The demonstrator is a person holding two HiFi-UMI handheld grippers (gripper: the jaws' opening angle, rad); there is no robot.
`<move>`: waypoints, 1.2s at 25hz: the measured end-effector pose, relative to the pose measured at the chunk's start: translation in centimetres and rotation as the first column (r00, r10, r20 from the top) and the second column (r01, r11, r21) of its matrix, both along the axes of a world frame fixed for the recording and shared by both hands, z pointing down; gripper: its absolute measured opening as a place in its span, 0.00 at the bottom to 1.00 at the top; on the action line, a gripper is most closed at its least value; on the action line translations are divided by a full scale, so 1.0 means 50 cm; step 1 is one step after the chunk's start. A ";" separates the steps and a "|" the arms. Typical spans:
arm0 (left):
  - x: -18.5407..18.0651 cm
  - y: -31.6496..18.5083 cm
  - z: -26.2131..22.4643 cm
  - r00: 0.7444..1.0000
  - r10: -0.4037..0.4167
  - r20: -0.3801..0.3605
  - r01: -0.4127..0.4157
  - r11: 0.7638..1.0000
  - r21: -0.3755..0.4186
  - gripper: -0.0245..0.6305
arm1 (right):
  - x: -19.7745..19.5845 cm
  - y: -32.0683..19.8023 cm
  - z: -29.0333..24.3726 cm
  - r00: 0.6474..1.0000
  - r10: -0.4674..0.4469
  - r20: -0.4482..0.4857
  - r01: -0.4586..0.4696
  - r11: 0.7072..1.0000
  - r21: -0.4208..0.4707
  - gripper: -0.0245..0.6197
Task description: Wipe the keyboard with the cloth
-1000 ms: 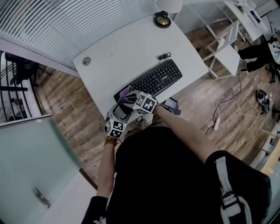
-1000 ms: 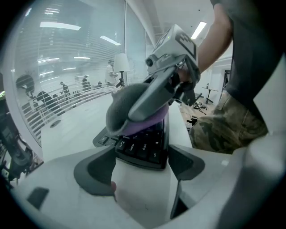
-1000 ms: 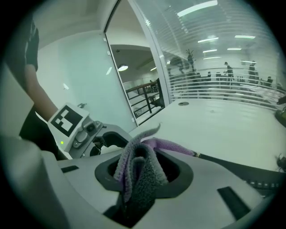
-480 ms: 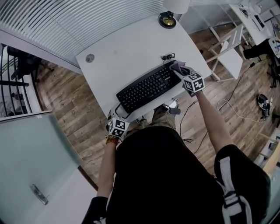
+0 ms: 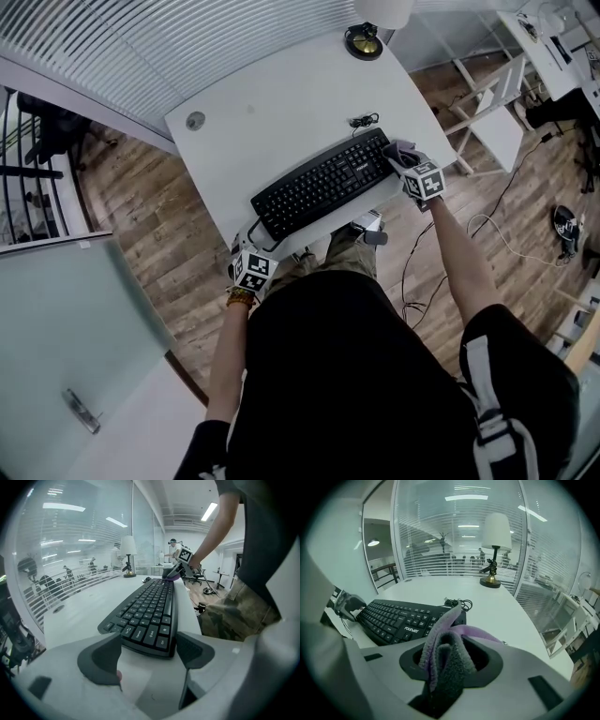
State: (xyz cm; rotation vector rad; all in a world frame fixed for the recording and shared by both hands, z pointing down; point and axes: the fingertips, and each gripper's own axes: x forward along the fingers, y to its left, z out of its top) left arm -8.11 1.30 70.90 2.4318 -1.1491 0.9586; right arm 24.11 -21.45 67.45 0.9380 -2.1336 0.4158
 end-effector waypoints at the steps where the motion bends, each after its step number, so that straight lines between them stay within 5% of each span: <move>1: 0.001 -0.001 -0.001 1.000 0.001 -0.001 -0.001 1.000 0.001 0.60 | -0.003 0.000 0.002 1.000 0.013 0.012 -0.013 1.000 0.002 0.24; 6: -0.002 -0.001 -0.002 1.000 0.005 -0.002 -0.005 1.000 0.008 0.60 | -0.023 0.007 0.008 0.996 0.058 0.069 -0.058 0.998 -0.007 0.24; 18: -0.003 0.000 0.003 1.000 0.000 -0.007 0.000 1.000 0.016 0.60 | -0.114 0.074 0.015 0.994 -0.045 0.102 0.048 0.998 -0.028 0.23; 30: -0.002 0.001 0.002 1.000 -0.003 -0.006 0.004 1.000 0.025 0.60 | -0.191 0.131 0.013 0.986 -0.056 0.157 0.063 0.997 -0.035 0.22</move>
